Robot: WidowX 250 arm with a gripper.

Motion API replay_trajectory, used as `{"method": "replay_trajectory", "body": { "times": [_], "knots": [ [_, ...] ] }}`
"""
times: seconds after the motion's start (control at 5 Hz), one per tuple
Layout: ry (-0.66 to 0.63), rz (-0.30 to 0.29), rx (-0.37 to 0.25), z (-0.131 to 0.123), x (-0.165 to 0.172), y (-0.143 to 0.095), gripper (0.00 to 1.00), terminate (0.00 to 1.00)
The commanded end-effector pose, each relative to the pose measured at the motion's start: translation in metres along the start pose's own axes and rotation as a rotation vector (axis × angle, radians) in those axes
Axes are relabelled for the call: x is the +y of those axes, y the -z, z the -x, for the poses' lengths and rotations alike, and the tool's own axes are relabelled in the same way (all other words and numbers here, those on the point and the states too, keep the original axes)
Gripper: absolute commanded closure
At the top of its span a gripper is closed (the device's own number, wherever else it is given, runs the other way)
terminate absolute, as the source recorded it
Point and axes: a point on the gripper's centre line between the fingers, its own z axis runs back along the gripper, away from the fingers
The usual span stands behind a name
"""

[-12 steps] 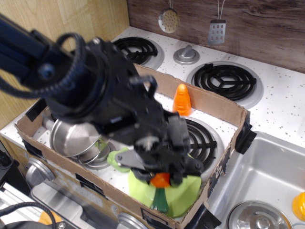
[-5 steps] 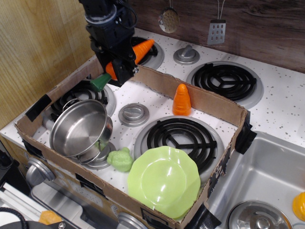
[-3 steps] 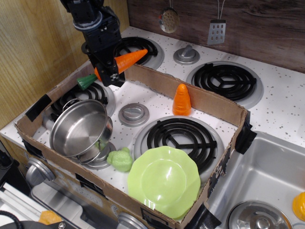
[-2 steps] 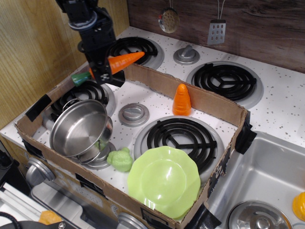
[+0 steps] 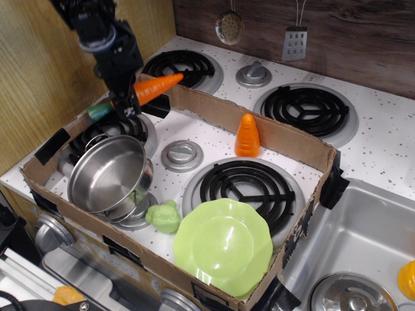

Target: Take carrot off plate

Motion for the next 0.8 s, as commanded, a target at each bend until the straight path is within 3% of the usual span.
{"method": "replay_trajectory", "body": {
  "times": [0.0,0.4,0.6],
  "knots": [
    [-0.057,-0.042,-0.023,-0.008,0.001,0.007,1.00,0.00],
    [-0.146,-0.055,-0.022,0.005,0.009,0.005,1.00,0.00],
    [-0.178,-0.070,-0.022,0.007,0.009,0.004,0.00,1.00]
  ]
}}
